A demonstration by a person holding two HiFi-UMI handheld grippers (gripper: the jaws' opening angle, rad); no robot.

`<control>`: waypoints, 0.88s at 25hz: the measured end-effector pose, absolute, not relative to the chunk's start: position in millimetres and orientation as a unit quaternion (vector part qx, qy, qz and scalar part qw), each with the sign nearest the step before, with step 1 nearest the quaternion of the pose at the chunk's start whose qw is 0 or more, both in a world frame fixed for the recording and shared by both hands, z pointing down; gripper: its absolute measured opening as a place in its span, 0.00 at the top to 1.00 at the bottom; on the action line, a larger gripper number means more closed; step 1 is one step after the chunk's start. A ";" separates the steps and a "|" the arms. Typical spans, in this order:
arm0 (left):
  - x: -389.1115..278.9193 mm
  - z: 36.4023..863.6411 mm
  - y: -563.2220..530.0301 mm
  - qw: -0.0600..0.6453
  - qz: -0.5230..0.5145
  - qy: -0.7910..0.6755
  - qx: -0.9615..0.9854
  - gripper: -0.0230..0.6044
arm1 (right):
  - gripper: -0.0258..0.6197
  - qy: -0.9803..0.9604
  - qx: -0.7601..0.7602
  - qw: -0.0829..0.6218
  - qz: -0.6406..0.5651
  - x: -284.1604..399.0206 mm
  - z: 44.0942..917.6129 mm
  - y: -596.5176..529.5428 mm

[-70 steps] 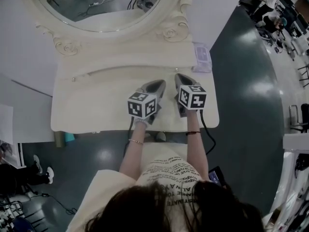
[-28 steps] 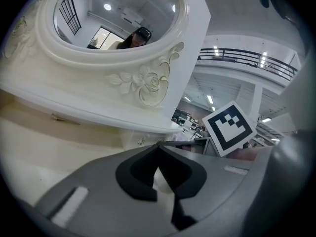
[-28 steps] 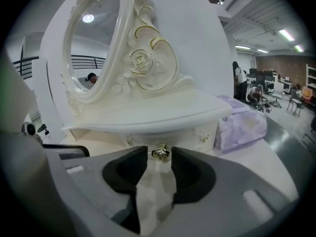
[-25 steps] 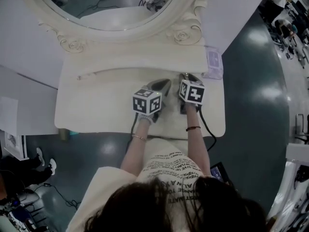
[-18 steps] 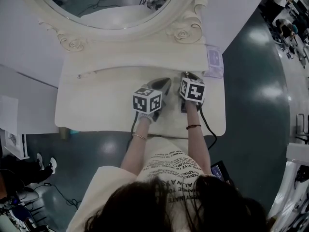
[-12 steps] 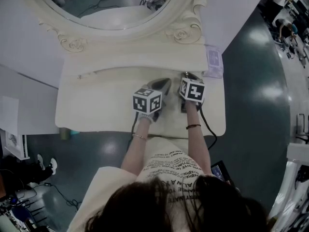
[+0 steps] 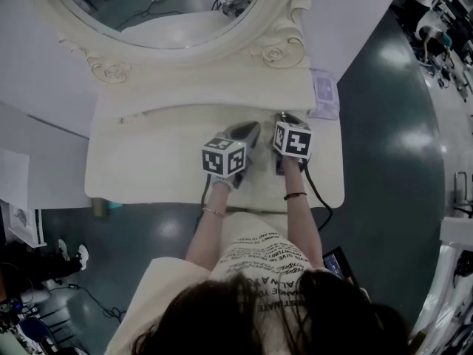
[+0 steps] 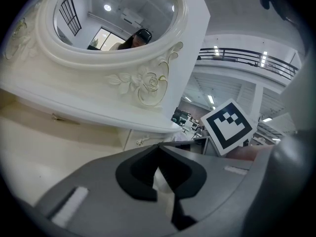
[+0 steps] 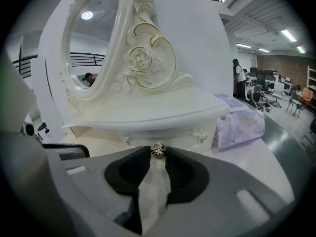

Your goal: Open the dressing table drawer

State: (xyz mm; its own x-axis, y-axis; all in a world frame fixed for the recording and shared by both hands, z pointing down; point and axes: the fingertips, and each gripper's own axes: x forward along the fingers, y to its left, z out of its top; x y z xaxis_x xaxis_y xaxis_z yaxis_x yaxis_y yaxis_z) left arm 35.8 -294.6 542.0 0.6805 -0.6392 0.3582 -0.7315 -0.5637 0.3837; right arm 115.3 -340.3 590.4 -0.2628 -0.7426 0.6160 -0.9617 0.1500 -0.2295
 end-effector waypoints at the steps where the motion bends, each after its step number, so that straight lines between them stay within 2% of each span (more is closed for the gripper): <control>1: 36.4 542.0 -293.6 0.258 0.090 -0.389 0.880 0.96 | 0.80 -0.736 0.579 0.182 0.299 115.3 589.9 -339.1; 22: 42.9 539.8 -271.7 0.257 0.091 -0.375 0.886 0.96 | 0.80 -0.736 0.574 0.187 0.307 115.7 594.0 -315.3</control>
